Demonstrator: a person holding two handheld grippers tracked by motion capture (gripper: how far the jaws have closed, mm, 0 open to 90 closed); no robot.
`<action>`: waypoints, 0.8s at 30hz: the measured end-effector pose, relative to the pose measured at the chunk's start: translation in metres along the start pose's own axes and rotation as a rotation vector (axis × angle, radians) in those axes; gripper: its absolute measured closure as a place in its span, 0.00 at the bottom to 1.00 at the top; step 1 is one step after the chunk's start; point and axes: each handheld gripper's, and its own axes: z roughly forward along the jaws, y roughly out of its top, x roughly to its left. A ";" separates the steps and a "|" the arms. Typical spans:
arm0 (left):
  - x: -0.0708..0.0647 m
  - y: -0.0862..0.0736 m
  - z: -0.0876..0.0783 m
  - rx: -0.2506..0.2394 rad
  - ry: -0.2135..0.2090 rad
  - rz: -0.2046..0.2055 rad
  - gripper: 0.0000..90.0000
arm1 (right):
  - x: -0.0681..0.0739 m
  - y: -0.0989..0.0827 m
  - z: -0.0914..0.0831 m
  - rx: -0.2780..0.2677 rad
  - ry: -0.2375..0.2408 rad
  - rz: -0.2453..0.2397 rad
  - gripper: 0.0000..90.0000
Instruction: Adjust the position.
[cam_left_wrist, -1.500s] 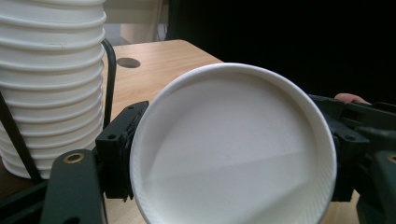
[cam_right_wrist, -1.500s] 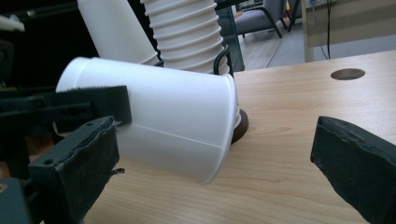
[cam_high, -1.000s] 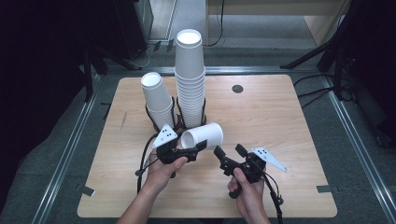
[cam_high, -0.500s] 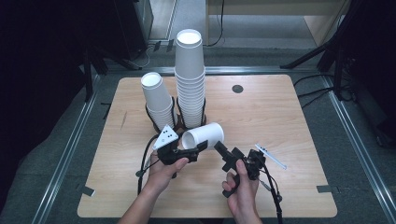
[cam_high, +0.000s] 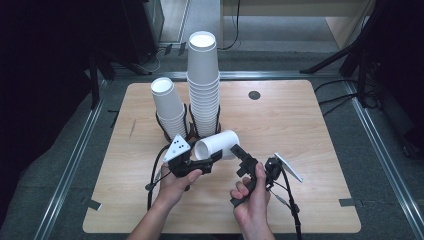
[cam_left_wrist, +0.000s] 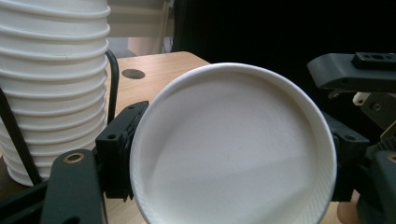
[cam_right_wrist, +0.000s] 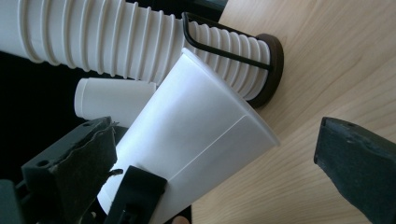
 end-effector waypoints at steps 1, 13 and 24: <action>0.000 0.000 0.000 -0.001 0.001 0.002 0.27 | 0.000 0.000 0.000 0.001 -0.005 0.022 0.00; -0.003 -0.002 0.001 -0.005 0.008 0.022 0.27 | -0.007 -0.005 0.015 0.051 0.050 0.296 0.00; -0.007 -0.003 0.002 -0.004 0.016 0.042 0.27 | -0.010 -0.008 0.028 0.064 0.078 0.382 0.00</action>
